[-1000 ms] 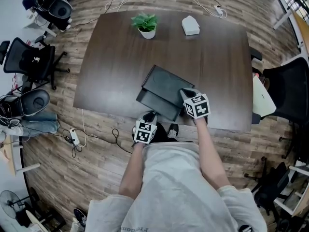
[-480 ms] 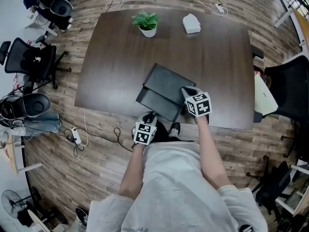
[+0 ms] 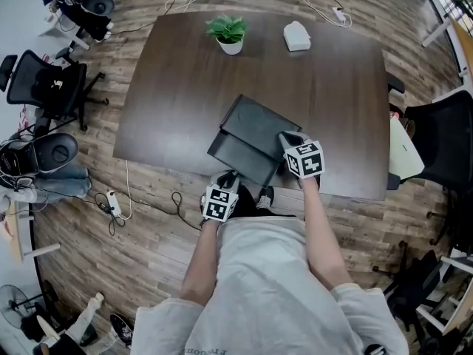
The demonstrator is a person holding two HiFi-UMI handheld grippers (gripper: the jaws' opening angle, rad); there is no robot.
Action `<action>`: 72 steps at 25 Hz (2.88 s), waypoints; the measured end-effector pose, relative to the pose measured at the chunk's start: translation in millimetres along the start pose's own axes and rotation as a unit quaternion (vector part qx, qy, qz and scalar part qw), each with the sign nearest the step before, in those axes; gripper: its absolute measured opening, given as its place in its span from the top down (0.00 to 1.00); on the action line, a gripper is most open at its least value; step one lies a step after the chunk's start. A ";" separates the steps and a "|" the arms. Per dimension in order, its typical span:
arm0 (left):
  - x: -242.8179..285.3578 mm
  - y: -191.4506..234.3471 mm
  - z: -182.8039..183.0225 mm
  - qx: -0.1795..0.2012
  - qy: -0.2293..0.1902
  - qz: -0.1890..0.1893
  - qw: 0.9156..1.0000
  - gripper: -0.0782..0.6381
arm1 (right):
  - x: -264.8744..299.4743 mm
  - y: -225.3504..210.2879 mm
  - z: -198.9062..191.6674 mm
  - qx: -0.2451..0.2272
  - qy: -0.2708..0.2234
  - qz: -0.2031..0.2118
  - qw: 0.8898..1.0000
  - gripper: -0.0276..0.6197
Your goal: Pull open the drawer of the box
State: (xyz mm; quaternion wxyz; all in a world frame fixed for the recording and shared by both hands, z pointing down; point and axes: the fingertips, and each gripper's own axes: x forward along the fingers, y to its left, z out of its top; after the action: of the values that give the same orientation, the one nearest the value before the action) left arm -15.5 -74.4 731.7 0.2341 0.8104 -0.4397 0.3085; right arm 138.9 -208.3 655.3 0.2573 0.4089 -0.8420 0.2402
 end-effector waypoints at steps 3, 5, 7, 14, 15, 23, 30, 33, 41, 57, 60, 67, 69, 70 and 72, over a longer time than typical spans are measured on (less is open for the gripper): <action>-2.3 1.1 -2.0 0.000 -0.001 0.002 1.000 0.72 | 0.6 1.6 0.7 -0.005 0.000 -0.001 1.000 0.96; -3.4 1.9 -4.8 0.000 0.000 0.004 1.000 0.72 | 0.5 1.8 0.9 -0.008 0.001 -0.002 1.000 0.96; -4.3 1.0 -5.7 -0.002 -0.001 0.004 1.000 0.72 | 0.4 1.2 1.2 -0.008 0.001 -0.003 1.000 0.96; -9.0 1.6 -10.0 -0.003 -0.001 0.008 1.000 0.72 | 0.4 0.7 1.2 -0.009 0.001 -0.004 1.000 0.96; -9.4 1.1 -10.5 -0.004 -0.002 0.008 1.000 0.72 | 0.2 0.2 1.0 -0.008 0.001 -0.004 1.000 0.96; -16.1 -1.6 -13.5 -0.014 -0.007 0.005 1.000 0.72 | 0.3 1.1 1.6 -0.005 -0.002 -0.004 1.000 0.96; -16.1 -1.9 -15.0 -0.011 -0.012 0.010 1.000 0.72 | 0.0 0.7 0.4 -0.009 -0.003 -0.006 1.000 0.96; -16.8 -1.8 -15.2 -0.013 -0.010 0.010 1.000 0.71 | 0.1 0.6 0.2 -0.008 -0.004 -0.007 1.000 0.96; -20.6 2.8 -20.5 -0.012 -0.007 0.008 1.000 0.70 | 1.2 -1.9 -0.1 -0.010 -0.002 -0.018 1.000 0.96; -95.5 29.2 24.5 -0.034 -0.074 0.021 0.997 0.70 | -45.1 63.1 -27.1 0.004 0.000 -0.044 0.999 0.96; -100.4 20.9 36.0 -0.029 -0.082 0.010 0.996 0.70 | -59.5 83.3 -35.5 0.021 -0.020 -0.041 0.999 0.96; -116.5 0.3 53.6 -0.027 -0.108 -0.006 0.994 0.70 | -89.5 123.7 -52.8 0.049 -0.061 -0.042 0.996 0.96; -121.0 -3.5 51.1 -0.031 -0.114 -0.008 0.993 0.70 | -98.7 131.6 -55.6 0.055 -0.075 -0.047 0.995 0.96; -122.1 -5.2 48.9 -0.033 -0.116 -0.009 0.993 0.70 | -103.1 134.9 -57.6 0.057 -0.081 -0.050 0.994 0.96; -123.2 -9.1 43.9 -0.035 -0.118 -0.010 0.992 0.70 | -111.5 140.5 -62.8 0.060 -0.093 -0.056 0.992 0.96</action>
State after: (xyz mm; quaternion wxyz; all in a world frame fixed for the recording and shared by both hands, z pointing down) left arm -46.9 -28.4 613.1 0.2118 0.8368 -0.4666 0.1929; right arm 99.1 -29.4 605.1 0.1659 0.4906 -0.8221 0.2363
